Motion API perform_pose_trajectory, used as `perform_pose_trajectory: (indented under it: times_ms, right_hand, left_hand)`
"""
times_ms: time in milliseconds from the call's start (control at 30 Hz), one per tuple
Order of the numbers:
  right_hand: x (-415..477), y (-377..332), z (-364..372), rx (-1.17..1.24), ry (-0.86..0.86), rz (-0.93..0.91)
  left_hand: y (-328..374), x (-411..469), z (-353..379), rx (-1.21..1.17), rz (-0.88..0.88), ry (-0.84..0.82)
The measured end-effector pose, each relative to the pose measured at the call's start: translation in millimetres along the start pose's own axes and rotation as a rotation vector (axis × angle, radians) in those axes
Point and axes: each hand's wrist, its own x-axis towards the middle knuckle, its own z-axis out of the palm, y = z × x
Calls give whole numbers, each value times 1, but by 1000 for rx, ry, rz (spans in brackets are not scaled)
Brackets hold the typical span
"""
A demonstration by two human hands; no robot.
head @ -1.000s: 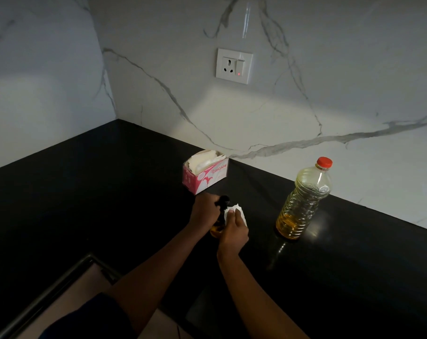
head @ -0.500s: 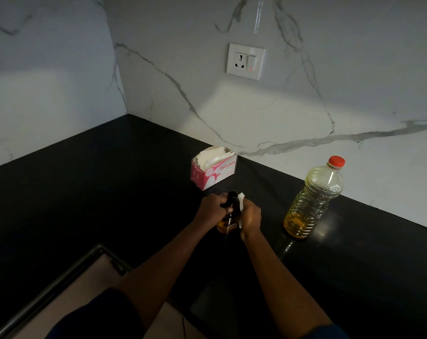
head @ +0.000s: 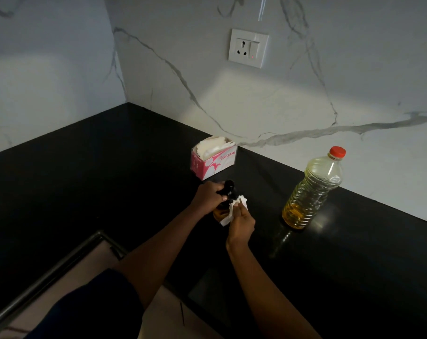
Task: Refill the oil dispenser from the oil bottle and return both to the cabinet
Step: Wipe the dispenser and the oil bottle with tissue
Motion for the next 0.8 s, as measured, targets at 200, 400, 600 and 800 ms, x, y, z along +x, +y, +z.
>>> perform_pose_trajectory:
  times_ms: [200,400,600,800]
  right_hand:
    - [9,-17,6,-121,-44,-175]
    - [24,-33,4,-255,-63,-207]
    - [27,-33,2,-200,-82,-122]
    - [6,-21,3,-175,-30,-174]
  left_hand:
    - [1,2,-1,-14,0,-21]
    - [0,3,-2,-12,13,-30]
    - [0,5,-4,-13,31,-62]
    - [-4,12,-5,-68,-8,-95]
